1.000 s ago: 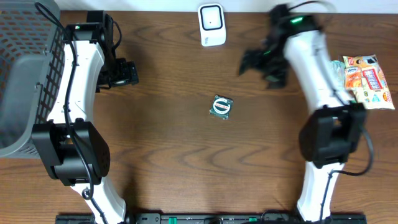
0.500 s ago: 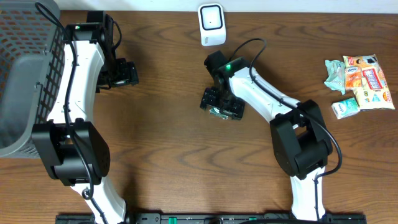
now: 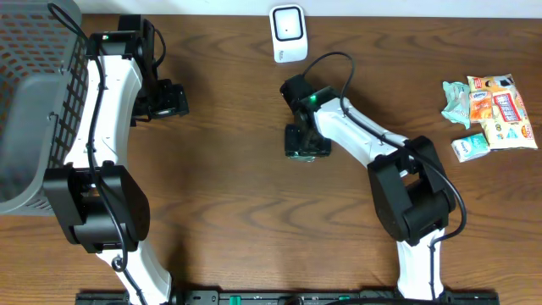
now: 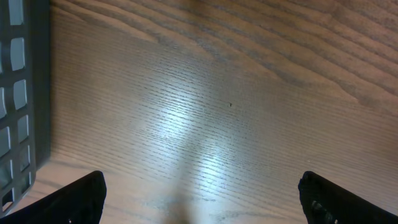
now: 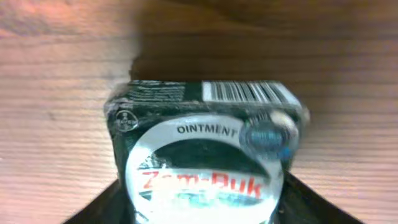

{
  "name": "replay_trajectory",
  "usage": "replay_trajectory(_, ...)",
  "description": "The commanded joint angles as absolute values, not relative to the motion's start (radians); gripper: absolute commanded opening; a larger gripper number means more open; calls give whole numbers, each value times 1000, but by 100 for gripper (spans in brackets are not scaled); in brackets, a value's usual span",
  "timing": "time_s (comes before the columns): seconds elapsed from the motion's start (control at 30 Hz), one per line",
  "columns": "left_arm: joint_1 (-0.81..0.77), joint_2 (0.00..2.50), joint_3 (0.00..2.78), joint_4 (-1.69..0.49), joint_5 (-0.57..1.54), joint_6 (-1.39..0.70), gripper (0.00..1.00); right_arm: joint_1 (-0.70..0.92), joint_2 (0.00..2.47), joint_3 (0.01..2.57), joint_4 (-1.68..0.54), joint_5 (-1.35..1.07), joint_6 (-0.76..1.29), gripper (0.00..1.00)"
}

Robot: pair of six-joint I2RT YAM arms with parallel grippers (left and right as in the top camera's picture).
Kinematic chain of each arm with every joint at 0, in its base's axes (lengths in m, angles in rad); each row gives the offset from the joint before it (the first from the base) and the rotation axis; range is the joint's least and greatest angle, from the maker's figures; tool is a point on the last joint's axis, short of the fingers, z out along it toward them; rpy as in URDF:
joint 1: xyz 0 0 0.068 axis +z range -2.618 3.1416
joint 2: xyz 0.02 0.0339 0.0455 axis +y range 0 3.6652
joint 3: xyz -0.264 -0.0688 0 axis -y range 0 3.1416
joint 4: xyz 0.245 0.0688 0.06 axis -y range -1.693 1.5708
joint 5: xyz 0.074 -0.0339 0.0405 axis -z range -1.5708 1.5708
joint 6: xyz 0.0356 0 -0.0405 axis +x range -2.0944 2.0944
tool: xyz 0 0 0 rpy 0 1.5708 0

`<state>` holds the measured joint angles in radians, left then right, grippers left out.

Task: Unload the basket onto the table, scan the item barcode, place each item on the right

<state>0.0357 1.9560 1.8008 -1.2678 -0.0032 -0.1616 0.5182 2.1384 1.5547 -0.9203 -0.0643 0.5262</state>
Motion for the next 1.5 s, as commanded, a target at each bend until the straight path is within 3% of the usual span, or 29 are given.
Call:
replay_trajectory(0.0,37,1962,1790,-1272,-12,-175,98,482,2135,1621,-959,-51,405,40)
replay_trajectory(0.23,37,1962,1790,-1272,-12,-174,98,444,2133,1788,-1119,-34,-25,48)
replay_trajectory(0.33,37,1962,1790,-1272,-12,-174,98,429,2133,1817,-1179,28,-141,68)
replay_trajectory(0.43,37,1962,1790,-1272,-12,-174,98,416,2133,1817,-1198,100,-146,74)
replay_trajectory(0.47,37,1962,1790,-1272,-12,-175,98,413,2133,1817,-1197,98,-134,78)
replay_trajectory(0.53,37,1962,1790,-1272,-12,-175,98,411,2133,1817,-1193,91,-20,98)
replay_trajectory(0.57,37,1962,1790,-1272,-12,-174,98,411,2133,1817,-1193,68,25,99)
replay_trajectory(0.7,37,1962,1790,-1272,-12,-174,98,411,2134,1816,-1196,-72,296,99)
replay_trajectory(0.8,37,1962,1790,-1272,-12,-175,98,427,2134,1785,-1185,-110,701,99)
replay_trajectory(0.93,37,1962,1790,-1272,-12,-175,98,455,2134,1706,-1100,-30,906,99)
replay_trajectory(1.1,37,1962,1790,-1272,-12,-174,98,459,2134,1600,-953,-24,926,99)
replay_trajectory(1.2,37,1962,1790,-1272,-12,-174,98,456,2134,1561,-912,-25,919,89)
replay_trajectory(1.23,37,1962,1790,-1272,-12,-175,98,456,2134,1541,-888,-25,891,81)
replay_trajectory(1.47,37,1962,1790,-1272,-12,-174,98,432,2133,1578,-923,-106,566,72)
